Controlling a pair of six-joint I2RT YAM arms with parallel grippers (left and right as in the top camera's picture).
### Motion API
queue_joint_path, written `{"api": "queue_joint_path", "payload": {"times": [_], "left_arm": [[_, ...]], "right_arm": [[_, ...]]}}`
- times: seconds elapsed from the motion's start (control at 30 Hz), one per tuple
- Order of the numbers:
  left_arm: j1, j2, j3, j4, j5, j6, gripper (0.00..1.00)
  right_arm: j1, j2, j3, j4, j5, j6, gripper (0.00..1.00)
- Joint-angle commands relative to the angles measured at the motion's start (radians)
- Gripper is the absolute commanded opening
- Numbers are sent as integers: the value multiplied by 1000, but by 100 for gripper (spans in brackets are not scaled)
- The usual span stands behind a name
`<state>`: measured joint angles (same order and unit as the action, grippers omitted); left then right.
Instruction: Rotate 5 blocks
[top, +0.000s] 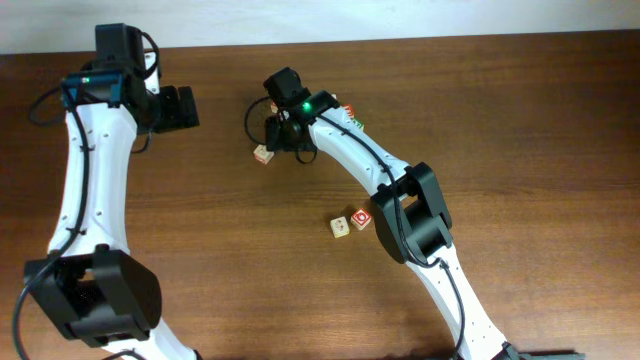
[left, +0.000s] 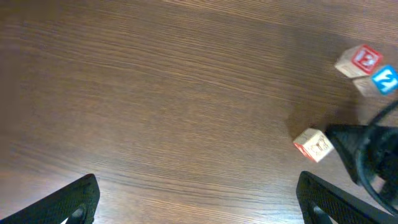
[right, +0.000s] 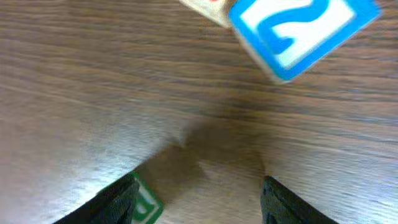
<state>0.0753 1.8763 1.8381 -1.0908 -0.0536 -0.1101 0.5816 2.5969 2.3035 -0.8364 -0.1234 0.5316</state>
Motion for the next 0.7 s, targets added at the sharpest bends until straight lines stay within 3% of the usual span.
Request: {"api": "queue_joint_path", "payload": {"times": [0.0, 0.13, 0.3, 0.4, 0.53, 0.57, 0.67], "left_arm": [[77, 5, 33, -1, -32, -10, 99], [127, 5, 33, -17, -18, -9, 99], [132, 5, 33, -21, -19, -9, 100], [132, 5, 33, -32, -19, -9, 99], [132, 5, 32, -43, -19, -9, 99], [132, 5, 32, -44, -19, -9, 99], [132, 5, 32, -44, -19, -9, 99]], "right_arm": [[13, 6, -1, 44, -46, -26, 69], [27, 6, -1, 78, -97, -19, 69], [76, 6, -1, -10, -55, 38, 68], [80, 6, -1, -63, 6, 57, 50], [77, 6, -1, -84, 32, 52, 41], [77, 6, -1, -71, 43, 48, 43], [77, 6, -1, -11, 22, -5, 65]]}}
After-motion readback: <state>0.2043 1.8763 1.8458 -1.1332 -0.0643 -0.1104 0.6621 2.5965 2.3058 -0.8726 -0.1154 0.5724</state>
